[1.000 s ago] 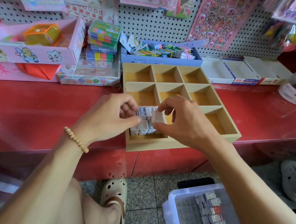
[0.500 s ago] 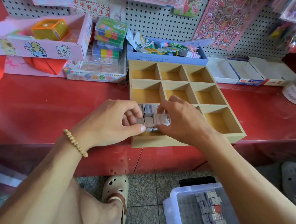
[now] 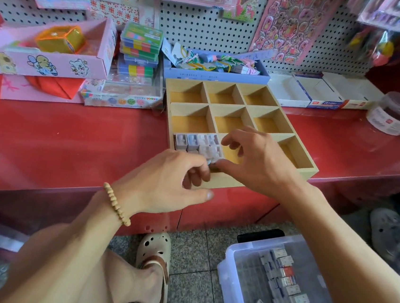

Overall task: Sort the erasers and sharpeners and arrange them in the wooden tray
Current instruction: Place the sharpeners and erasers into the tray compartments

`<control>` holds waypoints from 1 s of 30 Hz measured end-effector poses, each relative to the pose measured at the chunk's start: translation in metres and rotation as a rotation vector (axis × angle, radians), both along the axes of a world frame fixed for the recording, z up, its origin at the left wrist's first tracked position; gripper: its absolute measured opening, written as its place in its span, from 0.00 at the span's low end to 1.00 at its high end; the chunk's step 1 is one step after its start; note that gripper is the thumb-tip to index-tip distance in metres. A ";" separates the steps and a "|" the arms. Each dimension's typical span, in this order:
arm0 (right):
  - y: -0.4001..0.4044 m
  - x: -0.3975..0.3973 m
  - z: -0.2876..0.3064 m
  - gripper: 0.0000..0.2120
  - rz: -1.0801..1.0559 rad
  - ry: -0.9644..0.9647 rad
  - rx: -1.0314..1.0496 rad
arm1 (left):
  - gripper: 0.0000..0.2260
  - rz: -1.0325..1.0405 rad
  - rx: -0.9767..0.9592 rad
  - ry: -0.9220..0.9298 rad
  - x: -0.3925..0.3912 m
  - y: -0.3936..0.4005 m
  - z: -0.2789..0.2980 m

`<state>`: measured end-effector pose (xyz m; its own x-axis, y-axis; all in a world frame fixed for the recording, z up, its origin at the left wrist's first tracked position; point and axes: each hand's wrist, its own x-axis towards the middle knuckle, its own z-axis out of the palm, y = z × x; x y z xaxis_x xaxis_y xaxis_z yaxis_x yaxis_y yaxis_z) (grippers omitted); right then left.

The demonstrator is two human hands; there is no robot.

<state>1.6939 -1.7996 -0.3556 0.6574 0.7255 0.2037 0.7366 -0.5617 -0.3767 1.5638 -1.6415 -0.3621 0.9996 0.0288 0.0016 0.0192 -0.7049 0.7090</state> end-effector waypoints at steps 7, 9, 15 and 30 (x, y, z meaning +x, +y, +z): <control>-0.065 -0.025 0.015 0.14 -0.081 0.078 0.021 | 0.11 -0.113 -0.014 0.049 -0.018 -0.056 -0.010; -0.090 -0.035 0.013 0.14 -0.113 0.119 0.012 | 0.12 -0.158 -0.023 0.123 -0.021 -0.078 -0.018; -0.177 -0.064 -0.012 0.14 -0.267 0.305 -0.013 | 0.10 -0.253 -0.122 0.201 -0.029 -0.150 -0.041; -0.283 -0.097 -0.217 0.13 -0.500 0.696 0.005 | 0.07 0.048 -0.240 0.319 -0.078 -0.251 -0.187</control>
<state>1.5967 -2.0829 -0.5725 0.8763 0.3169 -0.3629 0.0026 -0.7563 -0.6543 1.4853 -1.8924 -0.5489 0.9463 0.0371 -0.3211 0.2938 -0.5132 0.8065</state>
